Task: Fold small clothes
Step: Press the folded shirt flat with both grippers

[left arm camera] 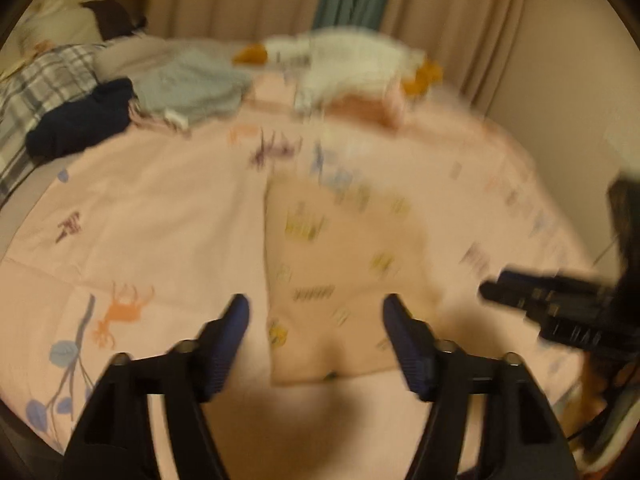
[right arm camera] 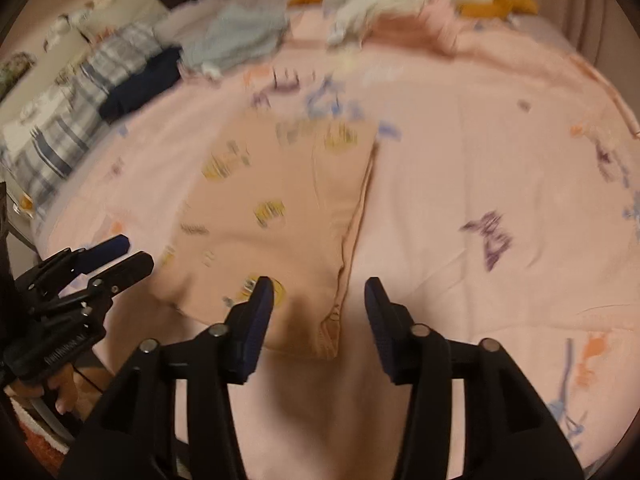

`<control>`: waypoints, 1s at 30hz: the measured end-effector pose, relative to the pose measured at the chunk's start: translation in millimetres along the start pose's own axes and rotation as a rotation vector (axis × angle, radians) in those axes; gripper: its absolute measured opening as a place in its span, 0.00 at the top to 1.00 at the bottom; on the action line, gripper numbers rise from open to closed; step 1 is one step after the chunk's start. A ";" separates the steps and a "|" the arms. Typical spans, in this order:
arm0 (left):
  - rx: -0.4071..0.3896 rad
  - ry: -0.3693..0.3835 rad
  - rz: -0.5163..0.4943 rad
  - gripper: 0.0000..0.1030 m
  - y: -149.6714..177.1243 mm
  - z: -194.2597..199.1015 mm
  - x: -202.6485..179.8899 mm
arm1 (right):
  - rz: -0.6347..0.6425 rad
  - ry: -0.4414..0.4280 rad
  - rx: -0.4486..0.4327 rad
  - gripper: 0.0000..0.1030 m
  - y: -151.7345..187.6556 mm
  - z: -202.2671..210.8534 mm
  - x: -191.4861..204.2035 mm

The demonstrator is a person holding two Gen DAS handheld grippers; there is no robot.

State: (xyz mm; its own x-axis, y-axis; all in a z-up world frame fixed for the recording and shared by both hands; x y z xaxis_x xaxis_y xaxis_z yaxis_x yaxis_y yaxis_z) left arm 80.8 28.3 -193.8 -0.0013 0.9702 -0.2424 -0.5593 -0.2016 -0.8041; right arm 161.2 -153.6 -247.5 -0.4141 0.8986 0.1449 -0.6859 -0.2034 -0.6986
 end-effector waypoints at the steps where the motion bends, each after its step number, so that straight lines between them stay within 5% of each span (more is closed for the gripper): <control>1: -0.044 0.025 0.029 0.32 -9.7 17.1 -1.2 | 0.000 -0.009 -0.038 0.47 -4.7 14.4 2.4; 3: -0.070 0.021 0.043 0.32 -18.2 33.3 -3.1 | -0.002 -0.011 -0.108 0.34 -11.6 42.1 6.7; 8: -0.118 -0.058 0.021 0.32 -26.9 47.5 -5.9 | -0.008 -0.087 -0.231 0.30 -19.4 83.5 18.3; 10: -0.088 -0.041 0.070 0.34 -22.0 29.3 -2.3 | 0.004 -0.072 -0.286 0.31 -25.2 84.2 18.7; 12: -0.025 0.001 0.082 0.49 -11.5 7.6 -2.2 | 0.023 -0.076 -0.303 0.49 -34.0 71.7 18.9; 14: 0.050 0.056 0.095 0.66 4.8 -25.1 -5.0 | 0.018 -0.136 -0.290 0.65 -43.5 50.8 18.0; 17: 0.141 0.058 0.072 0.77 29.9 -58.7 -9.6 | -0.074 -0.142 -0.225 0.89 -59.3 1.9 0.2; 22: 0.275 0.068 0.061 0.78 64.6 -95.5 -8.2 | -0.138 -0.159 -0.084 0.91 -56.0 -79.7 -10.3; 25: 0.258 0.047 0.033 0.78 63.7 -94.3 -8.0 | -0.165 -0.080 0.028 0.92 -40.9 -119.1 -17.8; 27: 0.239 0.025 0.011 0.78 60.3 -88.5 -8.4 | -0.180 -0.093 0.012 0.92 -41.1 -121.0 -20.3; 30: 0.170 -0.103 -0.062 0.78 51.8 -73.2 -2.0 | -0.214 -0.084 -0.014 0.88 -40.7 -100.9 -23.7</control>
State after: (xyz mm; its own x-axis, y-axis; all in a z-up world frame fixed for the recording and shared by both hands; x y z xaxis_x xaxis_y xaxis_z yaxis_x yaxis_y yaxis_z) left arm 112.5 6.0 -274.7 -0.0422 0.9904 -0.1320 -0.6930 -0.1242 -0.7102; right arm 259.3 -127.4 -293.2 -0.3085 0.8851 0.3485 -0.7552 -0.0052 -0.6554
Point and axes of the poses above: each gripper's, at about its wrist camera, not at the fingertips, and z roughly against the way its jaws point, x to its left, y to its underside, the point moved 7 cm from there along -z, roughly the way its jaws point, and after that the axes turned 5 degrees about -x, right-handed, at the moved point
